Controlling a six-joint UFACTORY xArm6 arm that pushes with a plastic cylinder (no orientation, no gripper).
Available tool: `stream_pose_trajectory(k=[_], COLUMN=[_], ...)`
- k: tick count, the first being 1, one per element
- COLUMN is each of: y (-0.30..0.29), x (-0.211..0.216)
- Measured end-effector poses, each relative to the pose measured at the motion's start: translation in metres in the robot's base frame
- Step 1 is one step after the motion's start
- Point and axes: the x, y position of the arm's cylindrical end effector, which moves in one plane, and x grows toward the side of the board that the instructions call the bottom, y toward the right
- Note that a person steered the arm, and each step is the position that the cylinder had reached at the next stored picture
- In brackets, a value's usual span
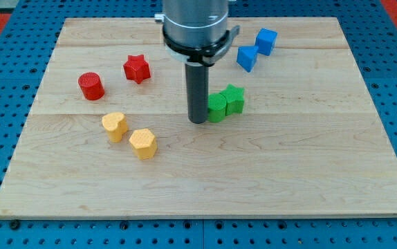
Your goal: Push the red circle into the red star
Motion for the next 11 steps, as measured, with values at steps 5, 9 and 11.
stream_pose_trajectory(k=[5, 9, 11], y=[-0.143, -0.188, -0.127], x=[-0.051, -0.060, -0.086])
